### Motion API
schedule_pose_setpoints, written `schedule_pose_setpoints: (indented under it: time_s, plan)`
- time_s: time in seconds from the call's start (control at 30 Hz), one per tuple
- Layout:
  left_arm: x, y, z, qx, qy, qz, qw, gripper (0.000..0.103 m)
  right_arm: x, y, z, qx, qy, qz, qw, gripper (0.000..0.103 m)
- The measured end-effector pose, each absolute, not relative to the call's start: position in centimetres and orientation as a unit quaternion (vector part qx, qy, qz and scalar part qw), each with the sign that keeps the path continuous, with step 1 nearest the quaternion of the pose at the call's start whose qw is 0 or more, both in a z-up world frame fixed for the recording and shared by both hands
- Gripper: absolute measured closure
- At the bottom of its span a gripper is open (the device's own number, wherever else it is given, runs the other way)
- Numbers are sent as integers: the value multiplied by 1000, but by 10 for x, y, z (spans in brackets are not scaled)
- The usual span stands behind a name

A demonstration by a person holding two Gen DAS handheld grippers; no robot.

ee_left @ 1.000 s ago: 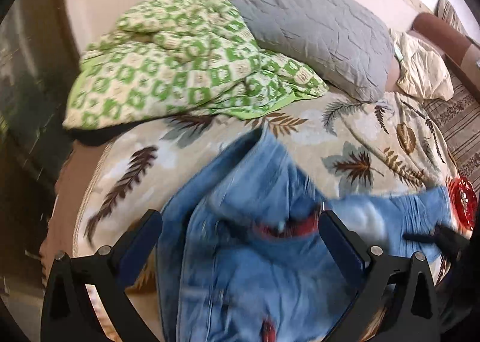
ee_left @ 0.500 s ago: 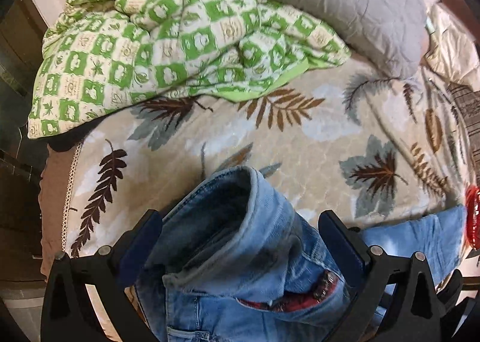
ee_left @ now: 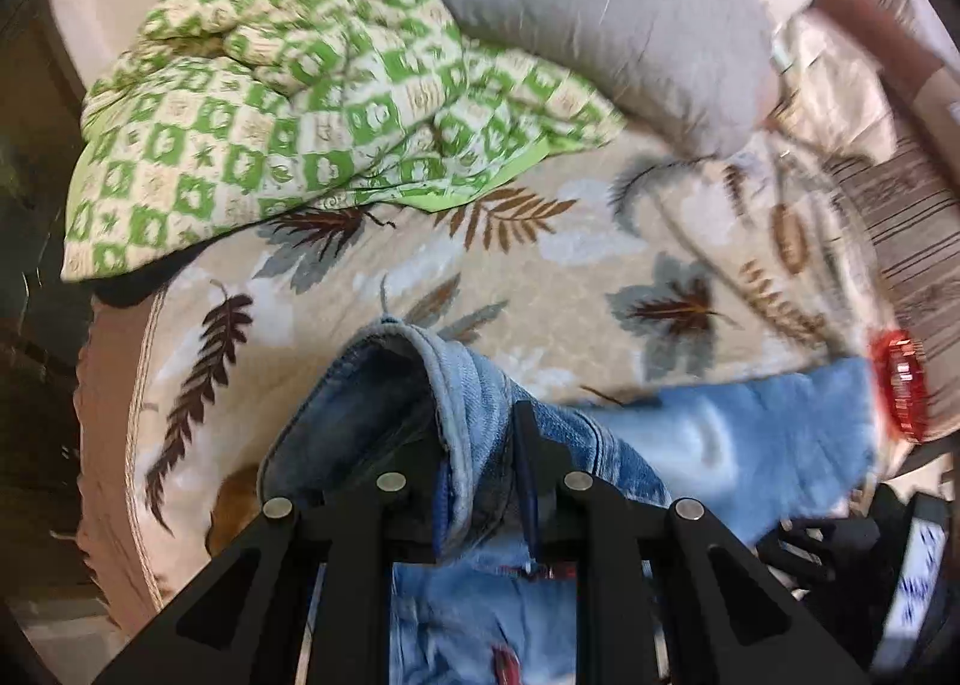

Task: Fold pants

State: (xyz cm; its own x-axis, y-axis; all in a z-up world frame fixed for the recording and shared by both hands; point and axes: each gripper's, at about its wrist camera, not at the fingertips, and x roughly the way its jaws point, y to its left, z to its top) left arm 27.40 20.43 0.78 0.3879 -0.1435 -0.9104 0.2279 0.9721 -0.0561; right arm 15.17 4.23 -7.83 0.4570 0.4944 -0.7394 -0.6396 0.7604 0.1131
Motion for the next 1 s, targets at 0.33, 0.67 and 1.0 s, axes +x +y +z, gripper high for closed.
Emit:
schedule_pose_setpoints:
  time_s: [0.33, 0.67, 1.0]
  plan:
    - [134, 243, -32, -21, 487, -109, 866, 84, 86, 56, -103, -120, 400, 379, 826, 94]
    - [98, 272, -131, -91, 533, -71, 838, 83, 74, 63, -145, -135, 432, 367, 813, 94]
    - [102, 272, -130, -84, 532, -64, 840, 80, 66, 67, -147, -150, 418, 360, 821, 92]
